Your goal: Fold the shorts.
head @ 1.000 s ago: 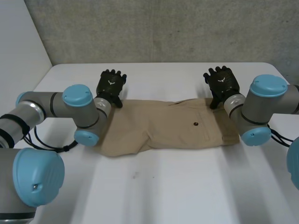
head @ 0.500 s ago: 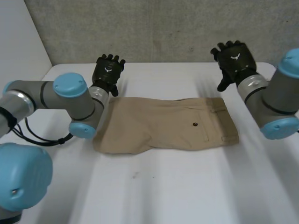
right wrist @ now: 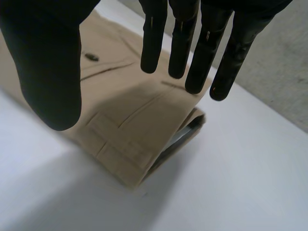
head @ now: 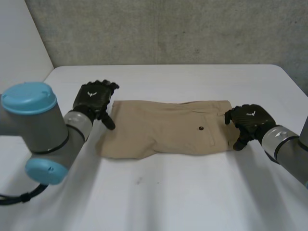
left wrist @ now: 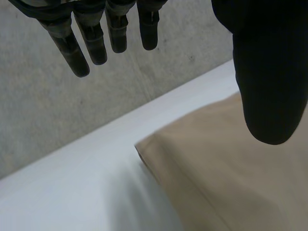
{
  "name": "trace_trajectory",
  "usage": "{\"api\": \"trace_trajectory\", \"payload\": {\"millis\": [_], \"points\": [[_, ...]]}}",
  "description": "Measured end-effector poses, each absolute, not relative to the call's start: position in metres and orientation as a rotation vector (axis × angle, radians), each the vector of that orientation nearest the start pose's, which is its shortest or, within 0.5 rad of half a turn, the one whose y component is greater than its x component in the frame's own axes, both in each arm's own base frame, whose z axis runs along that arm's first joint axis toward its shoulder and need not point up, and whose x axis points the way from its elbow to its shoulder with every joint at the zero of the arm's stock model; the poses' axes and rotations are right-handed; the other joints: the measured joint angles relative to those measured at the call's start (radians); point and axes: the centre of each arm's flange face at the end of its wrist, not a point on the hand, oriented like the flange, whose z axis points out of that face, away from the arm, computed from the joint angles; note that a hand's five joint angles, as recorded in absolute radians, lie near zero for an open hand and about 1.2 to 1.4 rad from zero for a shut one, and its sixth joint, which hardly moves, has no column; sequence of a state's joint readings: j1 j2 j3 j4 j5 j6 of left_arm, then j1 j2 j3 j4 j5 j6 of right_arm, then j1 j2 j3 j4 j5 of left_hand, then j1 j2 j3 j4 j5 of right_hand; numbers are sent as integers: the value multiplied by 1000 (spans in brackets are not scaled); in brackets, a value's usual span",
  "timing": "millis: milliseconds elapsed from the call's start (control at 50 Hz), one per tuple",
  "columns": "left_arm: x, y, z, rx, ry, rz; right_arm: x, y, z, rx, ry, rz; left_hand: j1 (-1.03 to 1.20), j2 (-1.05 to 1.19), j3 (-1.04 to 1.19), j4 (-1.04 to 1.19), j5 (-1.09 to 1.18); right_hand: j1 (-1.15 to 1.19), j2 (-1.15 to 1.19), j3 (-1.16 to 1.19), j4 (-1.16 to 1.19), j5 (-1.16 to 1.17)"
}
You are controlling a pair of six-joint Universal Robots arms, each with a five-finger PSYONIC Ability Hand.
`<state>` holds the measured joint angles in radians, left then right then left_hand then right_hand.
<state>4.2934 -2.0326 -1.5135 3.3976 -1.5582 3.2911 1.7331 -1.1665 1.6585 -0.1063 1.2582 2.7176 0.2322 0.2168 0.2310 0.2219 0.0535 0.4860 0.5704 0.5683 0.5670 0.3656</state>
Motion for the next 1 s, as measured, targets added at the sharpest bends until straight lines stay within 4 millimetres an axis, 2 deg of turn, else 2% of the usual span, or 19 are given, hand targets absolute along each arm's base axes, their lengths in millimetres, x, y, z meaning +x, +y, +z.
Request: {"api": "trace_trajectory", "payload": {"millis": [120,200,320,340,400,500,540,620,660,760,780,820,900,940,960,980,1000], "points": [[-267,-274,178,705,2497,-2088,212,-312,141,-994,2284,-1719,0,0,0,0,0,82,92,95,95,94],[-263,-266,173,714,2520,-2051,213,-321,126,-1036,2273,-1750,0,0,0,0,0,107,128,129,129,127],[-261,-260,169,723,2535,-2027,213,-328,116,-1075,2278,-1778,0,0,0,0,0,175,210,212,207,195],[-260,-259,168,725,2538,-2021,212,-330,114,-1081,2283,-1786,0,0,0,0,0,324,470,460,463,407],[-260,-258,169,725,2537,-2022,204,-339,113,-1074,2321,-1818,0,0,0,0,0,385,599,586,604,539],[-259,-257,173,719,2527,-2037,192,-346,120,-1033,2361,-1862,0,0,0,0,0,394,607,594,621,561],[-258,-255,182,713,2505,-2069,174,-351,138,-973,2395,-1926,0,0,0,0,0,420,607,594,621,573],[-256,-252,192,706,2482,-2104,158,-353,152,-929,2427,-1961,0,0,0,0,0,438,607,594,621,582],[-254,-247,201,700,2460,-2136,141,-355,163,-896,2477,-1963,0,0,0,0,0,446,607,594,621,589],[-250,-241,209,693,2441,-2163,129,-357,172,-921,2517,-1947,0,0,-1,0,0,446,607,594,621,589],[-248,-239,212,690,2435,-2171,126,-358,179,-975,2521,-1948,0,0,-4,0,0,446,607,594,621,591],[-247,-237,212,689,2434,-2173,130,-359,185,-1022,2504,-1960,0,0,-4,0,0,446,607,594,621,591],[-246,-236,212,685,2434,-2171,159,-354,203,-1182,2373,-2016,0,0,-4,0,0,461,609,612,621,597],[-245,-235,212,682,2436,-2167,203,-339,219,-1324,2182,-2063,0,-1,-4,0,0,461,610,619,621,602],[-245,-235,212,682,2436,-2167,203,-339,219,-1324,2182,-2063,0,-1,-4,0,0,461,610,619,621,602],[-245,-235,211,680,2438,-2166,231,-326,226,-1395,2059,-2076,0,-1,-4,0,0,461,610,631,621,604],[-245,-235,211,678,2439,-2166,245,-317,228,-1432,1992,-2075,0,-1,-4,0,0,461,610,634,621,604]]}}
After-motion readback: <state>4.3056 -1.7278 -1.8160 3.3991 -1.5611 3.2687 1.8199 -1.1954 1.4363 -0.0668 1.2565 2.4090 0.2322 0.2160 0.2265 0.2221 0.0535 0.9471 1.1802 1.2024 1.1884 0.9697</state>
